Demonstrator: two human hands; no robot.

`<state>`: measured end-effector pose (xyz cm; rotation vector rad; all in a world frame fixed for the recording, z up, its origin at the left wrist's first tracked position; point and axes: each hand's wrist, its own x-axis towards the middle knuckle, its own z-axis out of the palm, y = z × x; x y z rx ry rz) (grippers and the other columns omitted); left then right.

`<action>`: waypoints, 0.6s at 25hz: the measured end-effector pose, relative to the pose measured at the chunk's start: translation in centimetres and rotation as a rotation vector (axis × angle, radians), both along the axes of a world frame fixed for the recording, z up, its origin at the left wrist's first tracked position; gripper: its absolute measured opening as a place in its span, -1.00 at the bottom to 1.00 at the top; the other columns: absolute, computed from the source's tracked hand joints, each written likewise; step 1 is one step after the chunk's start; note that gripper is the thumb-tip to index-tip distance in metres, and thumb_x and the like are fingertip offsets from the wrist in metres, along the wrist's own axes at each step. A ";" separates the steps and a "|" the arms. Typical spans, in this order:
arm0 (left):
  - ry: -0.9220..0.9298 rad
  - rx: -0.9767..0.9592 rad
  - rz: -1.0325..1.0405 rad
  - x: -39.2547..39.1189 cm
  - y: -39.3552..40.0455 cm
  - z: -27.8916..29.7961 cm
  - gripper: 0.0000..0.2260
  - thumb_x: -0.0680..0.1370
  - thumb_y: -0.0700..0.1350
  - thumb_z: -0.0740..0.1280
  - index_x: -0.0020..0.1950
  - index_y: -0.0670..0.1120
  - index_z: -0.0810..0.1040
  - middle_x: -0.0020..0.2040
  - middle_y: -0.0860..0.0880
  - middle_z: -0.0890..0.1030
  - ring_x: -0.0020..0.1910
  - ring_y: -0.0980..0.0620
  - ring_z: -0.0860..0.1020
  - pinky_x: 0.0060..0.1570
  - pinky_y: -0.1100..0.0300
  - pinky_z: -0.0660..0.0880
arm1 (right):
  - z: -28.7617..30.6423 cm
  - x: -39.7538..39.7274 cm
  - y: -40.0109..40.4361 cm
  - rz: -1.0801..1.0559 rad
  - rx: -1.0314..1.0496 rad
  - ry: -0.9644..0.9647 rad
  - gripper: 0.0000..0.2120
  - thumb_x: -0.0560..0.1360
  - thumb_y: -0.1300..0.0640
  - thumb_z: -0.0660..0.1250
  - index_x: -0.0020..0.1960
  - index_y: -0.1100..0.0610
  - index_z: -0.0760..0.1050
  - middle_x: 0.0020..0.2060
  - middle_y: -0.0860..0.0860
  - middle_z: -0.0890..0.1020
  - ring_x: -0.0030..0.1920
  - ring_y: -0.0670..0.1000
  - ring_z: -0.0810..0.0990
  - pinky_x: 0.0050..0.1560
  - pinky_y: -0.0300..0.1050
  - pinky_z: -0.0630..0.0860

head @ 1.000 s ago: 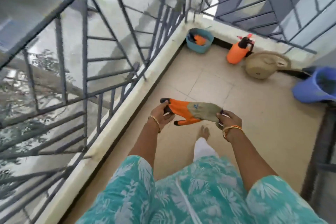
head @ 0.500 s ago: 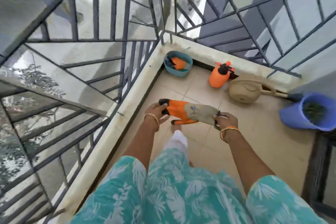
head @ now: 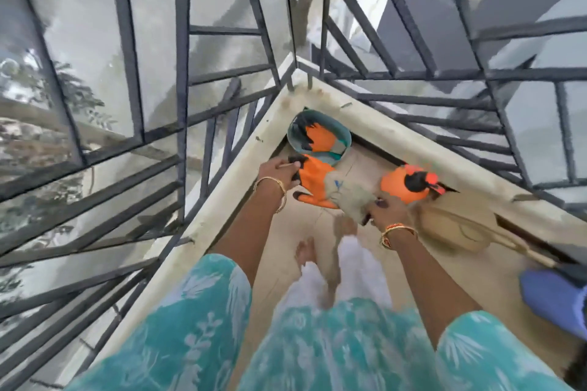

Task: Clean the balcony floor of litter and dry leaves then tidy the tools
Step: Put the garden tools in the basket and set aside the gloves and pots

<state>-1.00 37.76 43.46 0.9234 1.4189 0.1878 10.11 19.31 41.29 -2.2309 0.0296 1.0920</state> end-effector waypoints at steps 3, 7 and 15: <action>0.044 0.052 0.022 4.4 4.4 -7.7 -0.89 0.52 -0.35 0.34 -0.10 -0.16 0.49 -0.39 -0.05 0.51 -0.41 0.08 0.48 -0.43 0.31 0.53 | -7.1 4.7 5.3 0.103 -0.048 -0.034 -0.97 0.41 0.26 0.34 -0.16 0.19 0.55 -0.34 0.14 0.58 -0.30 0.14 0.55 -0.22 -0.06 0.52; 0.097 0.074 0.099 8.5 9.8 -20.2 -0.90 0.50 -0.32 0.39 -0.12 -0.16 0.52 -0.36 -0.05 0.54 -0.51 0.17 0.52 -0.33 0.21 0.57 | -19.8 9.7 11.1 0.276 -0.103 -0.092 -0.94 0.43 0.22 0.33 -0.20 0.08 0.50 -0.17 0.20 0.64 -0.07 0.21 0.61 -0.05 -0.01 0.49; 0.188 0.228 0.045 14.1 18.0 -37.2 -0.79 0.49 -0.25 0.41 0.11 -0.22 0.57 -0.18 -0.10 0.62 -0.19 -0.07 0.59 -0.08 0.08 0.61 | -37.2 15.7 18.6 0.457 -0.240 -0.343 -0.79 0.50 0.11 0.30 0.11 0.12 0.55 0.00 0.24 0.61 0.07 0.24 0.56 0.01 0.04 0.48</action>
